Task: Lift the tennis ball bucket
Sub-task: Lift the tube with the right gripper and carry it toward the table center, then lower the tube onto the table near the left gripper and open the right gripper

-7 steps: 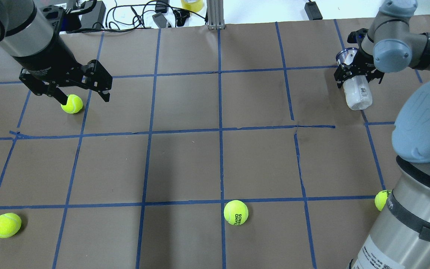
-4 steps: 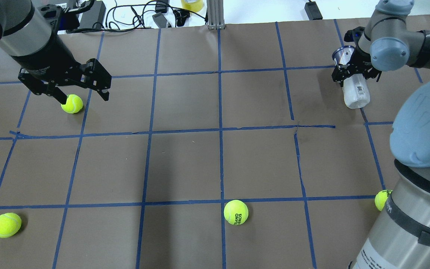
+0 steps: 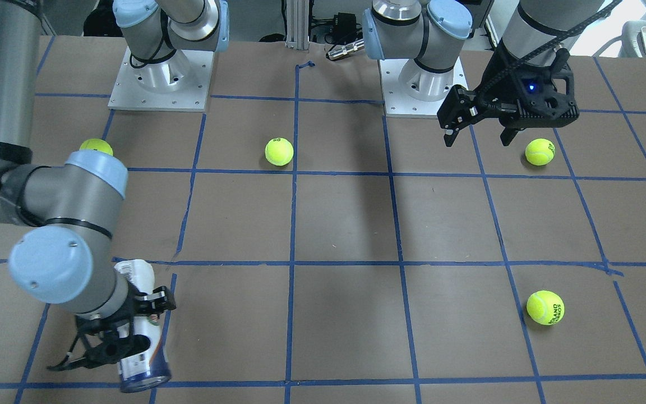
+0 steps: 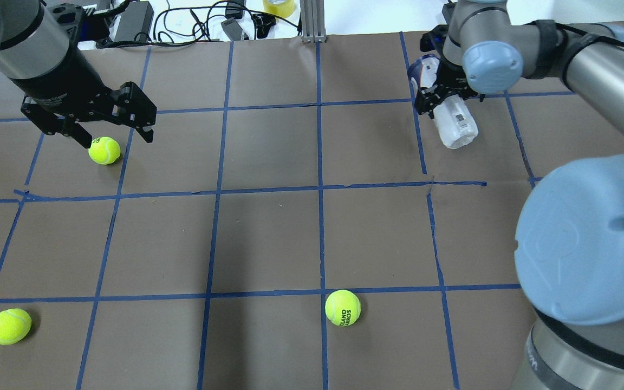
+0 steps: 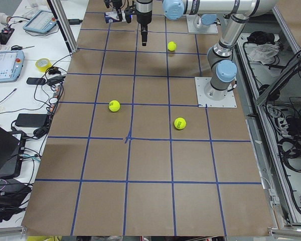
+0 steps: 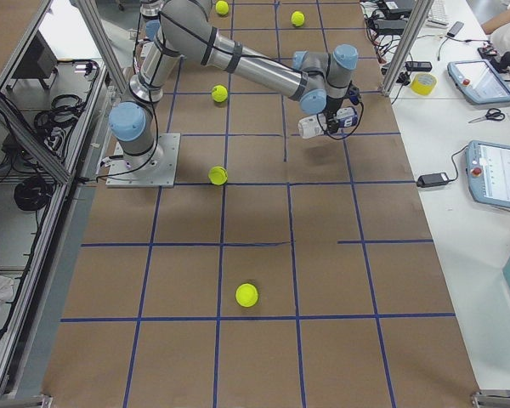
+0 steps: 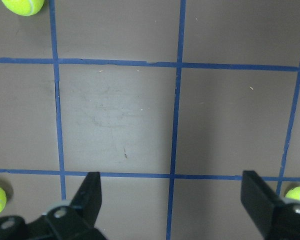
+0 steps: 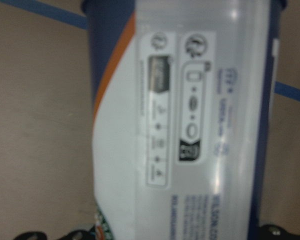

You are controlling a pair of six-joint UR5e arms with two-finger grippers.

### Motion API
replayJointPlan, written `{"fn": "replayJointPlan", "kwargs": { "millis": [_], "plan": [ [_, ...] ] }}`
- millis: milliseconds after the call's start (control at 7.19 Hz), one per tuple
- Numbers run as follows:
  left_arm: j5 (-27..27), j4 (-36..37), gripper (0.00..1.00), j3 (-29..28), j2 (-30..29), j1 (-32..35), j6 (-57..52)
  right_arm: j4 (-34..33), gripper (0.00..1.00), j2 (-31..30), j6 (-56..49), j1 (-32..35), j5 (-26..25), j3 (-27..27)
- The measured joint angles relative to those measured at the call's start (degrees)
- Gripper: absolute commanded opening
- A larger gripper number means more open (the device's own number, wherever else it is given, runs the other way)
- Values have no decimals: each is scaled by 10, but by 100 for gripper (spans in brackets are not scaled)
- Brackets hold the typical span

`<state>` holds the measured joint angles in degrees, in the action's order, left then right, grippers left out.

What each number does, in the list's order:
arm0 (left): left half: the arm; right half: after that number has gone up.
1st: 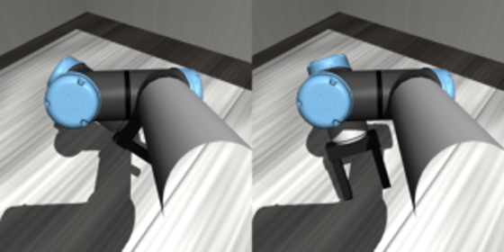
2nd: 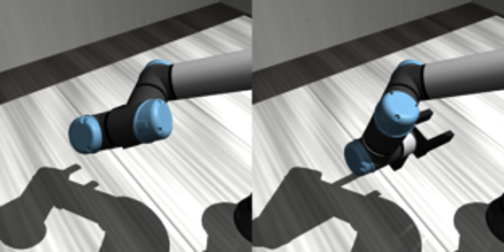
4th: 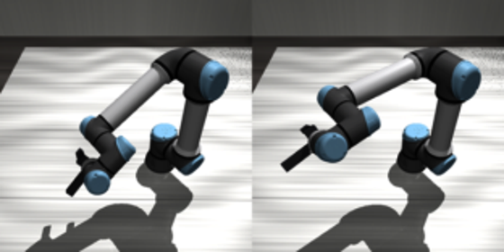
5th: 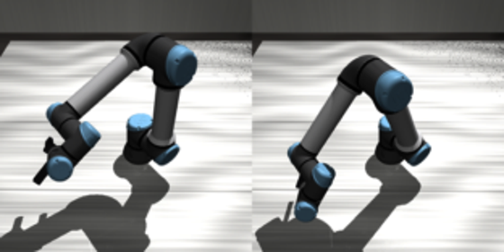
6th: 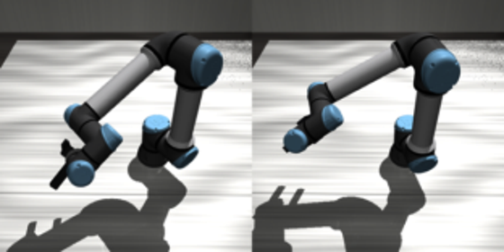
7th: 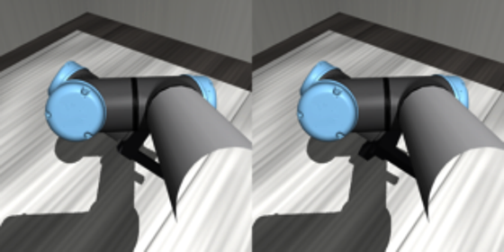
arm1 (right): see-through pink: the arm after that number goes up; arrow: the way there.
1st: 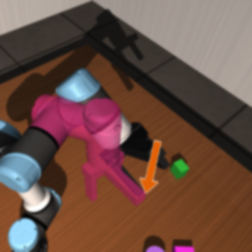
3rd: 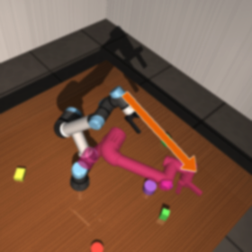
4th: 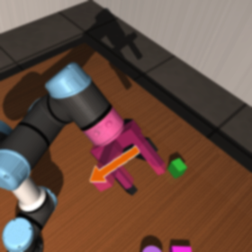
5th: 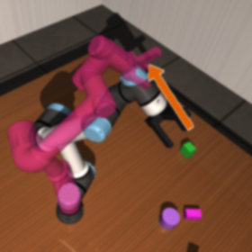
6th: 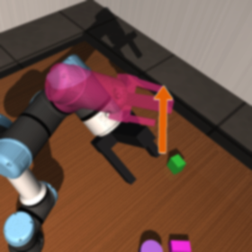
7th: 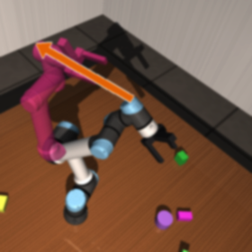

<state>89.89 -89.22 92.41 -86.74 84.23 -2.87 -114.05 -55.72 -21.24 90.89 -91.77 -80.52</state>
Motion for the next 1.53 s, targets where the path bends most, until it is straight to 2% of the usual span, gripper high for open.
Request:
{"fn": "replayJointPlan", "kwargs": {
  "millis": [278, 696, 1252, 1530],
  "plan": [
    [-2, 7, 100, -5, -1, -32, -65, -6, 62, 6, -44, 105, -5, 16],
    [-6, 8, 100, -7, 0, -51, -90, -58, 60, 27, -144, 198, -7, 36],
    [-7, 9, 100, -7, 0, -53, -91, -176, 60, 75, -245, 278, -25, 39],
    [-8, 9, 100, -7, 0, -53, -91, -201, 60, 99, -271, 297, -33, 45]
  ]
}}
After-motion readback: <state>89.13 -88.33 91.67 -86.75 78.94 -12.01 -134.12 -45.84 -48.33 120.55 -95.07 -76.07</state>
